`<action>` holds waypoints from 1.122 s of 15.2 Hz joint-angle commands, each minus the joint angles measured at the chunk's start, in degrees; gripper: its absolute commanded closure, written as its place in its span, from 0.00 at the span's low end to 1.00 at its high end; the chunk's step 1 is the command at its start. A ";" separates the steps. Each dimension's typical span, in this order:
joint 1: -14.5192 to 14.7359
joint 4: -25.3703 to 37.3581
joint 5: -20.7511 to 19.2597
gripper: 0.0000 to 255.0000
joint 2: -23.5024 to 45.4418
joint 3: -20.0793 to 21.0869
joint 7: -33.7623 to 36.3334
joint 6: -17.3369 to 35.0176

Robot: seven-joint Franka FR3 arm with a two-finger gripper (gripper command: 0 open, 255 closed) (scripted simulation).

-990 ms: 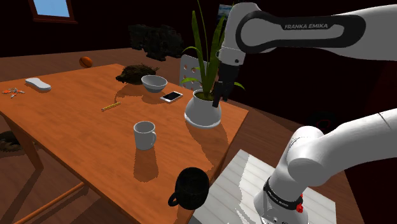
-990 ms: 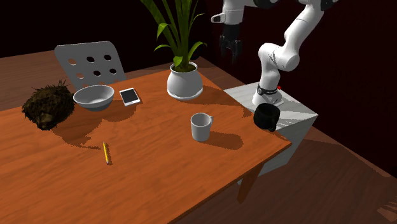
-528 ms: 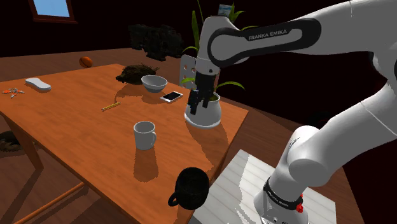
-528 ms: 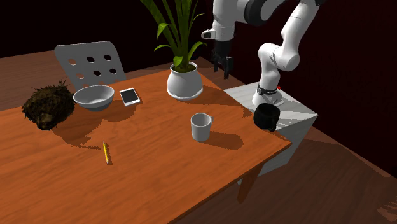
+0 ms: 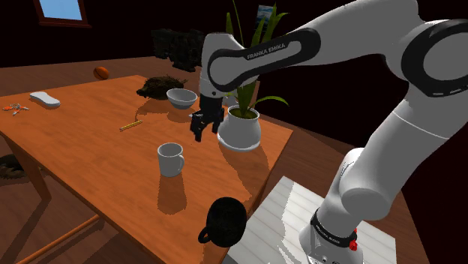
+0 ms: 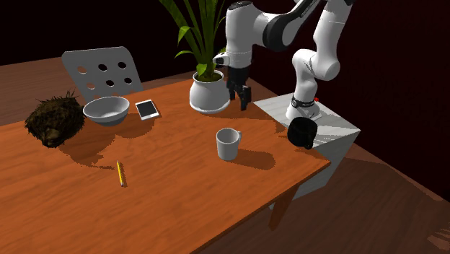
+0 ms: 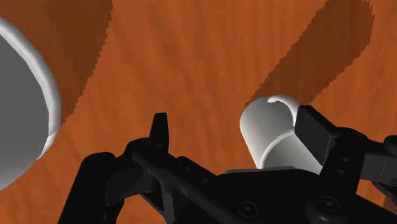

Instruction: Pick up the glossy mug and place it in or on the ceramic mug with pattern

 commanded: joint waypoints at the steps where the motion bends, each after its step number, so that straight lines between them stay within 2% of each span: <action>1: 0.34 2.80 -0.34 0.00 4.28 0.64 1.20 1.66; 8: 2.04 14.46 -2.47 0.00 18.43 2.08 5.49 4.55; 17: 2.33 12.14 -2.86 0.00 21.34 2.05 5.76 9.76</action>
